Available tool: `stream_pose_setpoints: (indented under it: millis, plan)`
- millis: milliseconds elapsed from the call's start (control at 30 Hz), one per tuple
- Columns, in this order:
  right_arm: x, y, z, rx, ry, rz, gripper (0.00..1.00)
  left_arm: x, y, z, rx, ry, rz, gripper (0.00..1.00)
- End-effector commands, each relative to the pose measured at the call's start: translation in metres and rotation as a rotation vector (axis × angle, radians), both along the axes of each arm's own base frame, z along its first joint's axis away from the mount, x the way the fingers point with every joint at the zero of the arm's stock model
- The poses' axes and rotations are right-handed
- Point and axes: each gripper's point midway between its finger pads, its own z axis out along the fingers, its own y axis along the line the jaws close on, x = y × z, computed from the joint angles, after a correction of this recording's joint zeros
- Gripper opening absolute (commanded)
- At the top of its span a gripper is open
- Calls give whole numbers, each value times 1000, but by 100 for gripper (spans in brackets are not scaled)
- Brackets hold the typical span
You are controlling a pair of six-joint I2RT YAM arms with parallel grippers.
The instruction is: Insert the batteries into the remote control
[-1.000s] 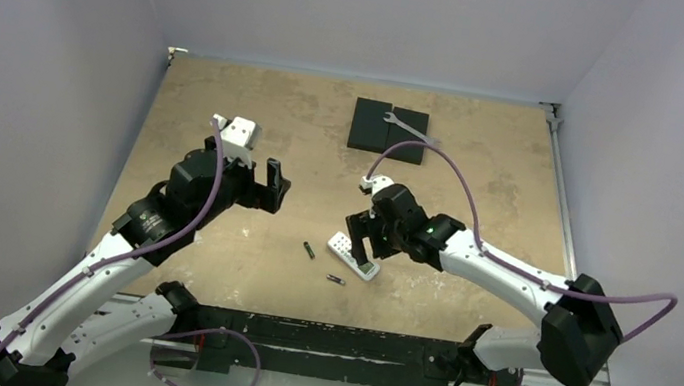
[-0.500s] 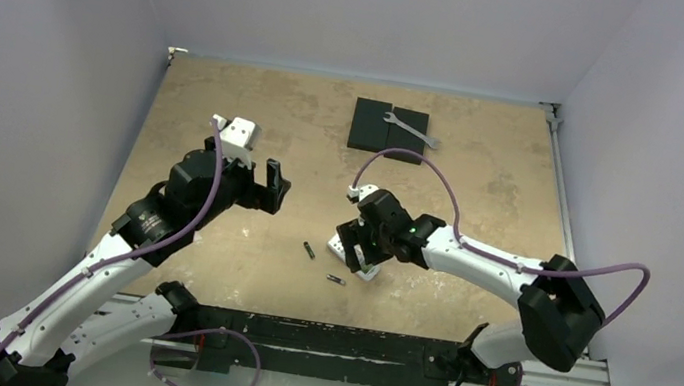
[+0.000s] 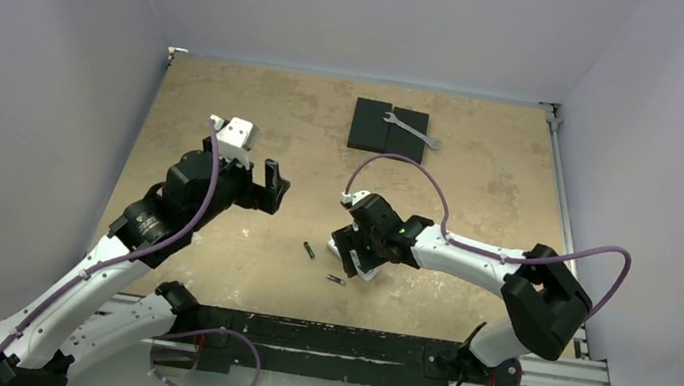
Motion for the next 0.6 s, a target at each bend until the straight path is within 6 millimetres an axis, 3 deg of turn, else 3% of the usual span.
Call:
stream_pose_setpoints:
  millis: [0,567]
  plan:
    - [11,11,8,19,-47,0,86,1,1,6,-5,-27,-3,99]
    - [13,4,-7,-101,-72,-20,81,1,1,5,-4,-24,-3,99]
